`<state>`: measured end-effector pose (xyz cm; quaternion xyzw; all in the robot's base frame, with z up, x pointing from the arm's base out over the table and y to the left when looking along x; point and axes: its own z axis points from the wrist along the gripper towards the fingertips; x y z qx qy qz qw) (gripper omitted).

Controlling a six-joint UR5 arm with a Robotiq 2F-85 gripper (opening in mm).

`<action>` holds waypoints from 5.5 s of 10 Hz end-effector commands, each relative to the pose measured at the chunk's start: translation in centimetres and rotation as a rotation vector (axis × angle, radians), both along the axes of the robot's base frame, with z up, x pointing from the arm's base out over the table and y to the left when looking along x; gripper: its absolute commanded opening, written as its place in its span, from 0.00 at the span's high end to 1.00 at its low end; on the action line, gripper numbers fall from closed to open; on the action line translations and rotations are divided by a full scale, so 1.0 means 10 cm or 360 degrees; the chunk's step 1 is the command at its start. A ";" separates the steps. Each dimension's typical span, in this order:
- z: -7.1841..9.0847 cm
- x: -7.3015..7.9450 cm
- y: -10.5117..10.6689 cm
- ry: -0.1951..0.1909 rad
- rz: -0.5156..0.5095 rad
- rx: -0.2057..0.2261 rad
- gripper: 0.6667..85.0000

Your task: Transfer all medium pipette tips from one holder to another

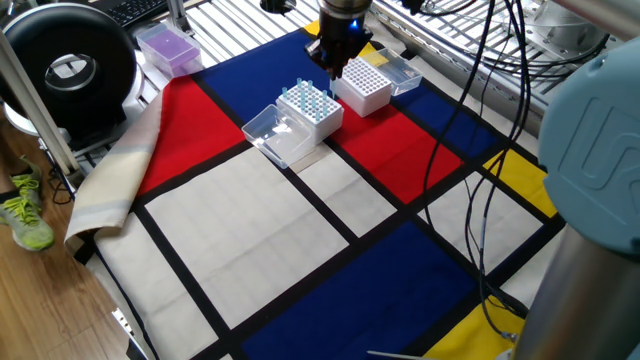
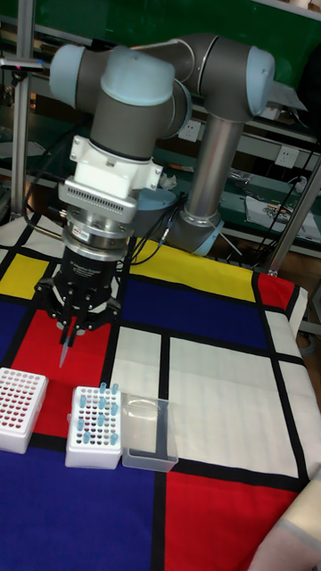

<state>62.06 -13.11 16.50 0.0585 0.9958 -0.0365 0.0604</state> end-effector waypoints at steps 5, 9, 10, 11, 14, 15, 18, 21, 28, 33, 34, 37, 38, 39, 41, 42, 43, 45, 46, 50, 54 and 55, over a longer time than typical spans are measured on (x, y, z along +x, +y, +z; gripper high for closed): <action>-0.05 -0.11 -0.29 -0.0001 0.0101 0.0039 0.99; -0.25 -0.20 -0.52 -0.0027 0.0224 0.0064 0.99; -0.27 -0.19 -0.53 -0.0026 0.0236 0.0058 0.99; -0.29 -0.19 -0.53 -0.0031 0.0244 0.0064 0.99; -0.30 -0.17 -0.51 -0.0037 0.0236 0.0076 0.99; -0.30 -0.15 -0.46 -0.0034 0.0205 0.0081 0.99; -0.27 -0.14 -0.55 -0.0031 -0.0107 0.0004 0.99; -0.25 -0.18 -0.77 -0.0041 -0.0311 -0.0109 0.99; -0.20 -0.17 -0.97 -0.0005 -0.0083 -0.0017 0.99; -0.20 -0.08 -0.80 -0.0047 -0.0105 0.0099 0.99; -0.21 -0.05 -0.81 -0.0058 -0.0084 0.0088 0.99; -0.26 0.01 -0.83 -0.0077 -0.0071 0.0084 0.99; -0.29 0.03 -0.84 -0.0086 -0.0063 0.0083 0.99; -0.31 0.05 -0.85 -0.0094 -0.0060 0.0081 0.99; -0.34 0.08 -0.86 -0.0103 -0.0059 0.0081 0.99; -0.37 0.09 -0.86 -0.0118 -0.0058 0.0083 0.99; -0.39 0.10 -0.85 -0.0128 -0.0058 0.0084 0.99; -0.40 0.10 -0.85 -0.0136 -0.0066 0.0078 0.99; -0.41 0.10 -0.85 -0.0143 -0.0064 0.0083 0.99; -0.41 0.03 -0.83 -0.0150 -0.0069 0.0098 0.99; -0.42 -0.03 -0.82 -0.0155 -0.0071 0.0111 0.99; -0.43 -0.03 -0.81 -0.0162 -0.0071 0.0116 0.99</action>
